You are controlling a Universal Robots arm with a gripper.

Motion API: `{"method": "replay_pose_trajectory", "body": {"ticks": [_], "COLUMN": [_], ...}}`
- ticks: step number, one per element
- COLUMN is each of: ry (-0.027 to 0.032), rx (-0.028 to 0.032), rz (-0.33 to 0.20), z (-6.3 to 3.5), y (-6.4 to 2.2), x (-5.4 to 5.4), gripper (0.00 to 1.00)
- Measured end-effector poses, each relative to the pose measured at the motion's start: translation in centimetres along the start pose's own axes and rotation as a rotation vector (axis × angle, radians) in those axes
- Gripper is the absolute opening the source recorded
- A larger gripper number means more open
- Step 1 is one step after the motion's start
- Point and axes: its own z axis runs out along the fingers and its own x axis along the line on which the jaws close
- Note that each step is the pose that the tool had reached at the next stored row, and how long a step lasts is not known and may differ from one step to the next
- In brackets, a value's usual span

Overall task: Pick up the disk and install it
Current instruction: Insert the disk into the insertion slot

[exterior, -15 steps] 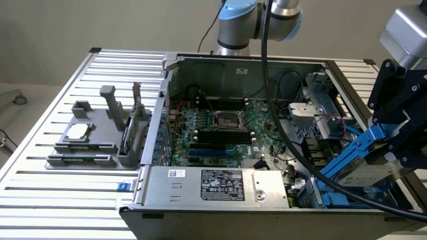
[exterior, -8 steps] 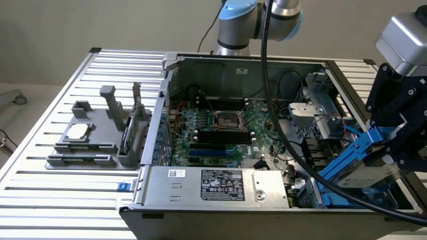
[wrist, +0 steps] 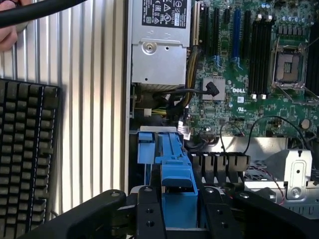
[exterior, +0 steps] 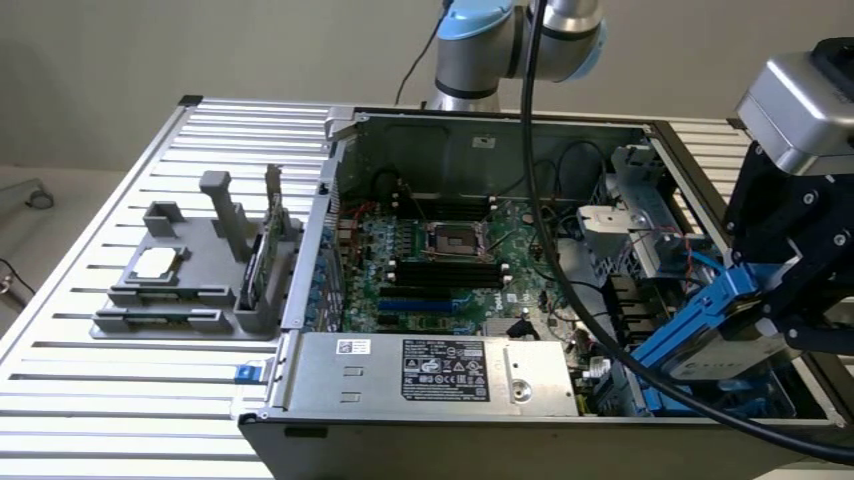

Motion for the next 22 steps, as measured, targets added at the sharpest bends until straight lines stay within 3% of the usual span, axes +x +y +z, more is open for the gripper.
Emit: {"method": "replay_pose_trajectory", "body": {"ticks": [18,21,22], "ry": [-0.0012,-0.0001,-0.0001], "rx": [-0.0030,-0.0040,-0.0042], "rz": [-0.033,-0.040,-0.043], "z": [0.84,0.86,0.87], "y": [-0.03,-0.02,-0.02], "x": [-0.37,-0.36,-0.35], "gripper": [0.33,0.40,0.46]}}
